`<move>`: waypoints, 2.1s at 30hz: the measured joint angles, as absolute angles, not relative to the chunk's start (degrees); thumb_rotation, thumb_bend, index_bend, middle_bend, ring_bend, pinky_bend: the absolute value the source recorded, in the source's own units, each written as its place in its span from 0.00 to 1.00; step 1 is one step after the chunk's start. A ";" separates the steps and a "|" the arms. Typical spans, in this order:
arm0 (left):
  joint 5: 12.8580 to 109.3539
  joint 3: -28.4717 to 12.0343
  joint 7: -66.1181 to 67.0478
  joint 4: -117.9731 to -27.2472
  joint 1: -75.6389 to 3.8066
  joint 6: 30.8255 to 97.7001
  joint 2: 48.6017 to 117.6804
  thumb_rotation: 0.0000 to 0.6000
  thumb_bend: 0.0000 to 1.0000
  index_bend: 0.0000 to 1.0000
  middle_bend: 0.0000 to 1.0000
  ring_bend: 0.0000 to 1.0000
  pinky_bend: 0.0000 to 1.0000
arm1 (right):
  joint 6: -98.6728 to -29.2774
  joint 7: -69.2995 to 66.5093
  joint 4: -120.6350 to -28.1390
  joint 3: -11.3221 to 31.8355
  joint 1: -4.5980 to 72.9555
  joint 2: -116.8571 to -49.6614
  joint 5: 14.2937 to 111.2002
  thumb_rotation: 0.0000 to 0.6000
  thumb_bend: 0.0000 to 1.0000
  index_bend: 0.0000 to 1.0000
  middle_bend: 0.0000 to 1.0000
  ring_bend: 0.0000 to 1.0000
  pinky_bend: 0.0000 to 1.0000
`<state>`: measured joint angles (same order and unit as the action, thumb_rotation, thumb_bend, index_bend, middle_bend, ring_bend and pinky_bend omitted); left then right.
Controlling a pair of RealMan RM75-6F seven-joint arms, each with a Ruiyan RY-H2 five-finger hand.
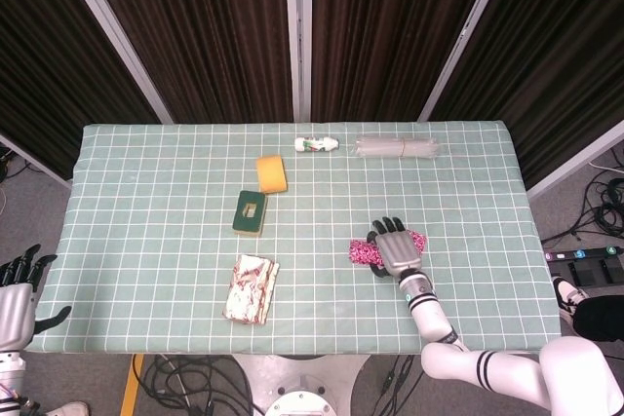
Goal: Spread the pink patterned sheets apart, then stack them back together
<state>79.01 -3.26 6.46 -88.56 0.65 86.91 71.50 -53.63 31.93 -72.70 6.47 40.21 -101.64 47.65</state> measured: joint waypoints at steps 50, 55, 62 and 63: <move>79.06 -3.53 6.82 -88.72 0.29 86.56 71.49 1.00 0.12 0.27 0.19 0.15 0.17 | -55.79 30.89 -70.20 8.36 34.77 -98.37 43.38 0.80 0.24 0.23 0.10 0.00 0.00; 78.97 -3.48 6.94 -88.76 0.31 86.49 71.45 1.00 0.12 0.27 0.19 0.15 0.17 | -55.03 30.66 -68.23 9.32 35.37 -99.53 43.36 0.78 0.24 0.23 0.09 0.00 0.00; 78.78 -3.50 6.96 -88.76 0.25 86.32 71.40 1.00 0.12 0.27 0.20 0.15 0.17 | -53.90 31.00 -67.12 10.06 36.03 -100.09 43.02 0.79 0.25 0.23 0.09 0.00 0.00; 78.78 -3.49 6.95 -88.77 0.26 86.32 71.39 1.00 0.12 0.27 0.20 0.15 0.17 | -53.86 31.09 -67.14 10.08 36.06 -100.11 43.00 0.79 0.24 0.24 0.09 0.00 0.00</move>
